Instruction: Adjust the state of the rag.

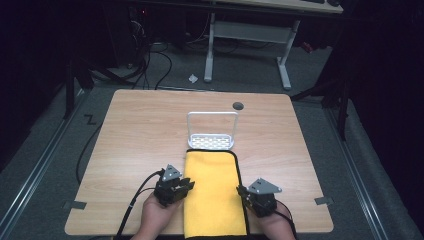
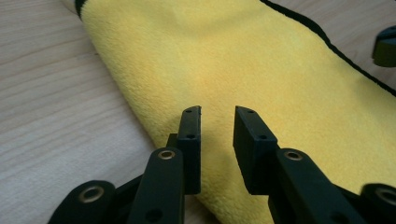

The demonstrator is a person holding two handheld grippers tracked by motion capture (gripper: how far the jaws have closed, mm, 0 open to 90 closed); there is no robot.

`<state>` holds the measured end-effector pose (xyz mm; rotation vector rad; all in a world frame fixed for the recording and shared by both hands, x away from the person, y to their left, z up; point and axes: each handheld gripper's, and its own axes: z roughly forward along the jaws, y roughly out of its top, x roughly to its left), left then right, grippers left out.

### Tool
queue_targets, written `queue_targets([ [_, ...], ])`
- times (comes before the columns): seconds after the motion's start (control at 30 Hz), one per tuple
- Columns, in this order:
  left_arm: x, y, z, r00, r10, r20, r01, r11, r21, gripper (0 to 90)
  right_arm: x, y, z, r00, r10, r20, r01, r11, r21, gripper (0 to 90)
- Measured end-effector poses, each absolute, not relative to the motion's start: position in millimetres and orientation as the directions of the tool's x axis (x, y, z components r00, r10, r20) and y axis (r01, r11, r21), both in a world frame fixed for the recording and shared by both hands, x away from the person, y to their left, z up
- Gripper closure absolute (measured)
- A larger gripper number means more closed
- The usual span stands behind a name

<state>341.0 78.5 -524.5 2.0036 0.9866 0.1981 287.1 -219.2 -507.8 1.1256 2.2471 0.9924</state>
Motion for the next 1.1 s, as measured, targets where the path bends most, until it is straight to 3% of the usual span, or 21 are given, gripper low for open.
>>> queue_targets([
  [0.3,349.0,77.5,-530.1,0.674,0.718,-0.174,0.565,-0.350,0.747,74.3,340.1,-196.5,-522.7,-0.559,0.827,-0.060,0.562,0.431,0.706,82.1],
  [0.87,308.5,83.9,-525.3,0.738,0.646,-0.198,0.554,-0.411,0.724,74.8,299.7,-207.3,-524.6,-0.632,0.775,-0.014,0.540,0.453,0.709,78.7],
  [1.1,336.8,97.3,-516.3,0.658,0.715,-0.235,0.567,-0.266,0.780,60.5,300.6,-210.5,-526.5,-0.636,0.771,0.009,0.539,0.436,0.720,78.5],
])
